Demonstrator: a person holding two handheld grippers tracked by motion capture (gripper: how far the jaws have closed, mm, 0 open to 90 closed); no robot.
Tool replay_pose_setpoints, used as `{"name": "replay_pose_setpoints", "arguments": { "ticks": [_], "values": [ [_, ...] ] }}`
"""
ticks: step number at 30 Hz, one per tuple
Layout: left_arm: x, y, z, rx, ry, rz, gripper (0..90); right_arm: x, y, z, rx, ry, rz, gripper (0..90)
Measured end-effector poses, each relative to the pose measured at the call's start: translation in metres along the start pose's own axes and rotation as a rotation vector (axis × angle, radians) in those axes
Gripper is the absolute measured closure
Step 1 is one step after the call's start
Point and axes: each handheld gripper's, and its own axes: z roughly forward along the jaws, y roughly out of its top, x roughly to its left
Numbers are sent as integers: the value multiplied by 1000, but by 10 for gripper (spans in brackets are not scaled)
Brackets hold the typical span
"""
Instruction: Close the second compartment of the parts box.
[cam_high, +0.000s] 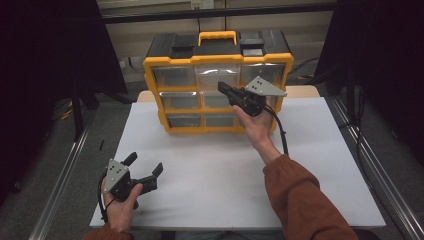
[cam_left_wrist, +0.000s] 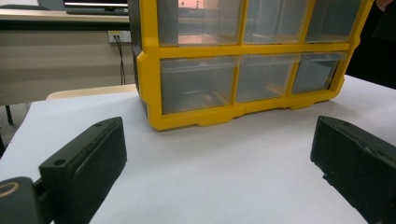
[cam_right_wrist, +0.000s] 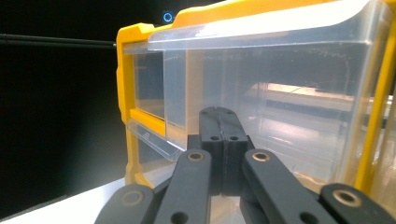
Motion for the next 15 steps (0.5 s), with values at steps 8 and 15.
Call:
{"name": "replay_pose_setpoints", "arguments": {
  "ticks": [8, 15],
  "values": [
    [0, 0, 0, 2, 3, -4, 37, -2, 0, 2, 2, -7, 1, 900],
    [0, 0, -1, 3, 17, 8, 37, -4, 1, 5, 10, -18, 1, 900]
  ]
}}
